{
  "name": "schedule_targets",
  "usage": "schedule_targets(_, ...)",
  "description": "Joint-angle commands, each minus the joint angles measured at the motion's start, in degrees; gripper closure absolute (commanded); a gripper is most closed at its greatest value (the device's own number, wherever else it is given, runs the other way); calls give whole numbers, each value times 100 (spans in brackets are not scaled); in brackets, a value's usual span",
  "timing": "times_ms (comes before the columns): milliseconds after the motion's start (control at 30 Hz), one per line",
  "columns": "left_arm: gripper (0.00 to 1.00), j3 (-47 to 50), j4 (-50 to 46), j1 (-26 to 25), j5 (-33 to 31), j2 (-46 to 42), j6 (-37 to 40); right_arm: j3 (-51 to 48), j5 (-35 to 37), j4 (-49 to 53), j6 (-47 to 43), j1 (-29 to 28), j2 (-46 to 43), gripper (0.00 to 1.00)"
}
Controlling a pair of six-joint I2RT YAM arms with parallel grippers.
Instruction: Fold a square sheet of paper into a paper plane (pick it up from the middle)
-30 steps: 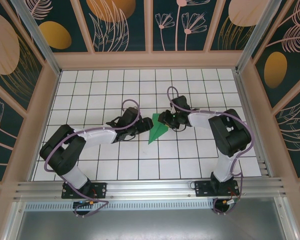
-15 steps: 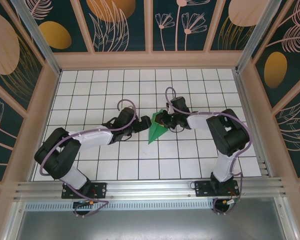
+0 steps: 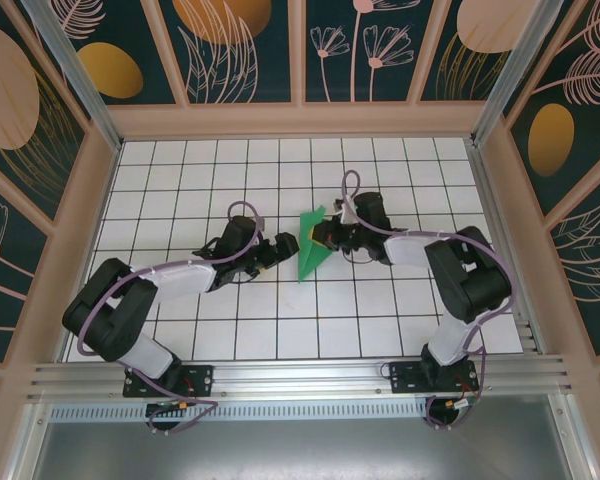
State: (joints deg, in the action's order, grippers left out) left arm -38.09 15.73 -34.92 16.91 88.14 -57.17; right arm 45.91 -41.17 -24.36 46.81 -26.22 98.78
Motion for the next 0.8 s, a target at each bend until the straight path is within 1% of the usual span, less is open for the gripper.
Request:
schedule_targets(0, 1, 55, 952, 9, 755, -417, -242, -21, -820, -857, 416, 191, -374, 91)
schedule_targets(133, 2, 6, 1647, 10, 1182, -631, -335, 45, -1185, -1259, 887, 256, -466, 90)
schedule_targets(333, 1, -113, 1871, 9, 1420, -550, -532, 101, -1418, -1928, 1572, 265, -495, 90)
schedule_targets(433, 2, -129, 1603, 3, 1226, -555, -477, 94, -1468, -2148, 1768, 258, -495, 90)
schedule_targets(667, 2, -109, 1448, 9, 1072, -535, -465, 93, -1508, -2271, 1894, 264, -454, 89)
schedule_targets(767, 2, -188, 924, 8, 725, -545, -339, 59, -1474, -2323, 1911, 268, -473, 89)
